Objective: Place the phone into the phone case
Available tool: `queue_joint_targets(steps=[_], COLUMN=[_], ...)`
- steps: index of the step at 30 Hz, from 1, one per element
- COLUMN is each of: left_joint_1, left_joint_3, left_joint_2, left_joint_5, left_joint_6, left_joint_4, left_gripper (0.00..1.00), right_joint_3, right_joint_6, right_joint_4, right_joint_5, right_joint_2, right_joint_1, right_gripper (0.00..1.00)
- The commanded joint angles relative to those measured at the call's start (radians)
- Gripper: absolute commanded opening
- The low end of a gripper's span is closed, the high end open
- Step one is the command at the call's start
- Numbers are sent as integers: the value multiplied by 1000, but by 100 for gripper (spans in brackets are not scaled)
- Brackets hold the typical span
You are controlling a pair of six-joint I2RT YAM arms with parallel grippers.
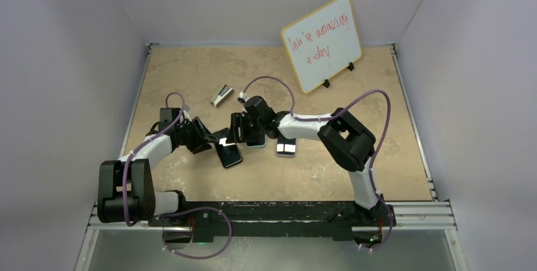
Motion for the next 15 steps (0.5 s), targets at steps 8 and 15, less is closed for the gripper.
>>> queue_joint_targets(steps=[8,15], left_joint_1=[86,86], left_joint_3=[37,31], left_joint_2=[50,68], left_joint_5=[136,149], left_joint_6=[61,75], left_joint_4=[-11,-2], left_gripper=[45,44], right_joint_3=[-79,-112], right_joint_6=[54,76], right_joint_4=[89,139], right_joint_5=[24,31], right_joint_2=[-81,-57], right_joint_1=[6,8], right_gripper=[82,88])
